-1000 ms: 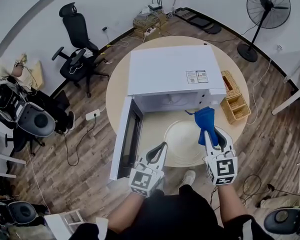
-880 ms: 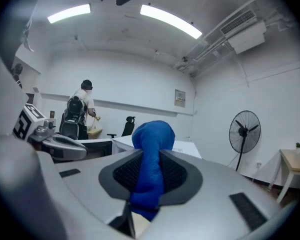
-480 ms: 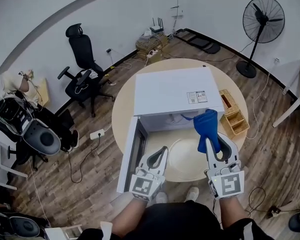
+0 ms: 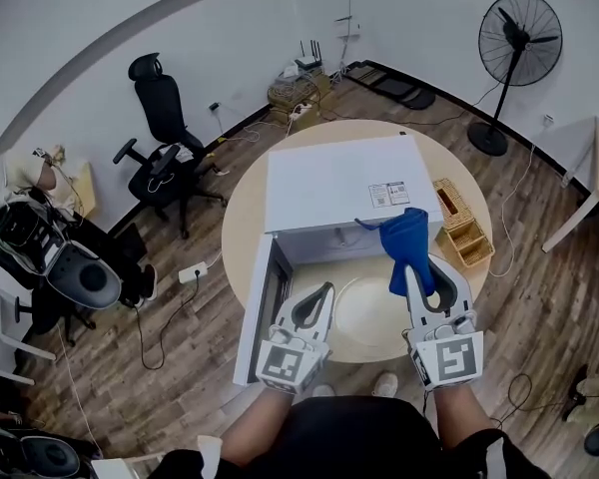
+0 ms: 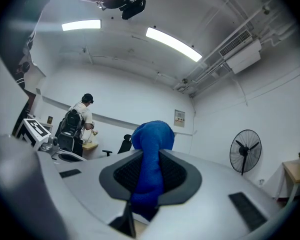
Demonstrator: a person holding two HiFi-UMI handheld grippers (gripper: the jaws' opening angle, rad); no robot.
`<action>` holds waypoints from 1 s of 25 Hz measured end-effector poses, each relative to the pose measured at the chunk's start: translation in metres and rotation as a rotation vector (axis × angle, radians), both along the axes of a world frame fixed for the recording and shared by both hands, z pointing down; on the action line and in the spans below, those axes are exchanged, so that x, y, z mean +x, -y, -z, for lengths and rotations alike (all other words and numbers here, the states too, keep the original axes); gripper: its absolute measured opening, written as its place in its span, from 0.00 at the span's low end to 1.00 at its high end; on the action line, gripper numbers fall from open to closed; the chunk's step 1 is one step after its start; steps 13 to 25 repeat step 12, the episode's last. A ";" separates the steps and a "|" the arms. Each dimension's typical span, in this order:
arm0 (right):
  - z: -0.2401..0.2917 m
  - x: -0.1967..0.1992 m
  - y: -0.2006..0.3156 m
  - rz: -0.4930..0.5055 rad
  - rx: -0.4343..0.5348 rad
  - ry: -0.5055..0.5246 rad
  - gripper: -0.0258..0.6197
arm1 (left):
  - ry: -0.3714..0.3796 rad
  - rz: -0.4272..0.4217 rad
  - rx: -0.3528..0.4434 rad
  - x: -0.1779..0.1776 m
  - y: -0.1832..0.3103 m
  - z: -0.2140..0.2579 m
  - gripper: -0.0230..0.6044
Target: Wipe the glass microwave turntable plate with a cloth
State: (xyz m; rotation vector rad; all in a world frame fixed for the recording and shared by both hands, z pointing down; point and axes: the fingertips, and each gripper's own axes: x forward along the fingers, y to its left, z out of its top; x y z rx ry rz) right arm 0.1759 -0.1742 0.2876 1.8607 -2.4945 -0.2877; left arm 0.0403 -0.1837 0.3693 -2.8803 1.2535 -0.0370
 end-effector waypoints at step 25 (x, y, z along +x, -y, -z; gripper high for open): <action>0.001 0.002 0.004 0.001 0.004 -0.009 0.15 | 0.000 -0.005 0.004 0.007 0.001 0.002 0.04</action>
